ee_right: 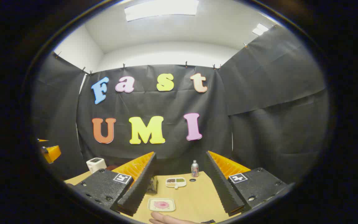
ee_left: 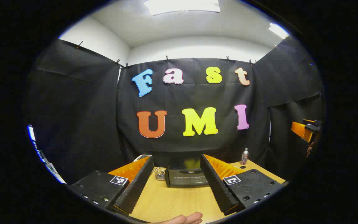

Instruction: Open the electric oven with the left hand, put the food in, and close the electric oven.

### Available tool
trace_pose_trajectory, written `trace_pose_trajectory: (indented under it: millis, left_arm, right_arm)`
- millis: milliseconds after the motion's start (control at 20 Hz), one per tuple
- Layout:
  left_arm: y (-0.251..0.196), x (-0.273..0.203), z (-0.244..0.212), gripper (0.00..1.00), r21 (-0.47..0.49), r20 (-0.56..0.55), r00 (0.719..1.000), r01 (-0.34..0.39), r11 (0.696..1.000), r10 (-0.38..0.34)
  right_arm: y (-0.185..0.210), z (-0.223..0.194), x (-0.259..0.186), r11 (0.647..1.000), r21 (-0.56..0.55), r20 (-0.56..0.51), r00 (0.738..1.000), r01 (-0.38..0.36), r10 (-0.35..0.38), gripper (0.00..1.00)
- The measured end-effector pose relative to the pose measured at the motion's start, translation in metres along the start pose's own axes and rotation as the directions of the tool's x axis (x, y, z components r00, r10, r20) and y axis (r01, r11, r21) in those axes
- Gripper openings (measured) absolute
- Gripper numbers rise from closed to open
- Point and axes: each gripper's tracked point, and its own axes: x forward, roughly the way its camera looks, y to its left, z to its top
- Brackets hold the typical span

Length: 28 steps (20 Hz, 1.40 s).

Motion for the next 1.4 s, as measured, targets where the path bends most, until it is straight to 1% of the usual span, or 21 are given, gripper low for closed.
trace_pose_trajectory:
  millis: [100, 150, 200, 300, 450, 600, 800, 900, 1000, 1050, 1100, 1150, 1350, 1400]
  left_arm:
    - [-0.002, -0.002, 0.001, 0.95, -0.003, 0.007, 1.0, 0.003, 1.0, -0.003]
    - [-0.005, -0.002, 0.0, 0.95, -0.004, 0.005, 1.0, 0.01, 1.0, -0.01]
    - [-0.009, -0.002, -0.003, 0.95, -0.005, 0.001, 1.0, 0.019, 1.0, -0.019]
    - [-0.016, -0.002, -0.003, 0.95, 0.002, 0.001, 0.999, 0.034, 0.999, -0.034]
    - [-0.016, -0.001, -0.006, 0.96, 0.01, 0.0, 1.0, 0.019, 1.0, -0.019]
    - [-0.023, -0.001, -0.01, 0.96, 0.002, -0.006, 0.999, 0.036, 0.999, -0.036]
    - [-0.022, 0.003, -0.007, 0.96, -0.004, 0.009, 0.999, 0.036, 0.999, -0.036]
    - [-0.027, 0.011, -0.004, 0.96, -0.027, 0.032, 0.998, 0.06, 0.998, -0.059]
    - [-0.028, 0.027, -0.01, 0.96, -0.04, 0.015, 0.998, 0.069, 0.997, -0.069]
    - [-0.029, 0.037, -0.016, 0.96, -0.048, 0.001, 0.998, 0.07, 0.996, -0.07]
    - [-0.033, 0.05, -0.022, 0.96, -0.054, -0.013, 0.997, 0.077, 0.996, -0.078]
    - [-0.036, 0.064, -0.029, 0.96, -0.056, -0.032, 0.996, 0.08, 0.995, -0.082]
    - [-0.054, 0.128, -0.076, 0.96, -0.071, -0.159, 0.98, 0.11, 0.991, -0.12]
    - [-0.056, 0.143, -0.088, 0.96, -0.059, -0.191, 0.975, 0.108, 0.992, -0.117]
  right_arm:
    - [-0.008, -0.002, 0.003, 1.0, -0.013, -0.004, 1.0, 0.006, -0.006, 0.96]
    - [-0.012, -0.002, 0.003, 1.0, -0.02, -0.001, 1.0, 0.012, -0.012, 0.99]
    - [-0.016, -0.002, 0.004, 1.0, -0.026, 0.003, 1.0, 0.017, -0.017, 0.96]
    - [-0.024, -0.002, 0.003, 0.999, -0.033, 0.009, 1.0, 0.023, -0.023, 0.96]
    - [-0.033, -0.002, 0.003, 0.999, -0.04, 0.017, 0.999, 0.029, -0.028, 0.96]
    - [-0.034, -0.006, 0.004, 0.999, -0.043, 0.008, 1.0, 0.02, -0.02, 0.96]
    - [-0.034, -0.008, 0.005, 0.999, -0.043, 0.0, 1.0, 0.012, -0.012, 0.96]
    - [-0.034, -0.009, 0.006, 0.999, -0.042, 0.004, 1.0, 0.009, -0.009, 0.96]
    - [-0.036, -0.007, 0.008, 0.999, -0.047, 0.016, 1.0, 0.012, -0.011, 0.96]
    - [-0.036, -0.006, 0.008, 0.999, -0.048, 0.021, 1.0, 0.012, -0.011, 0.99]
    - [-0.036, -0.007, 0.01, 0.999, -0.049, 0.023, 1.0, 0.011, -0.01, 0.99]
    - [-0.037, -0.008, 0.011, 0.999, -0.05, 0.025, 1.0, 0.011, -0.01, 0.96]
    - [-0.04, -0.016, 0.025, 0.998, -0.063, 0.016, 1.0, 0.014, -0.013, 0.96]
    - [-0.043, -0.02, 0.03, 0.998, -0.066, 0.012, 1.0, 0.016, -0.015, 0.96]
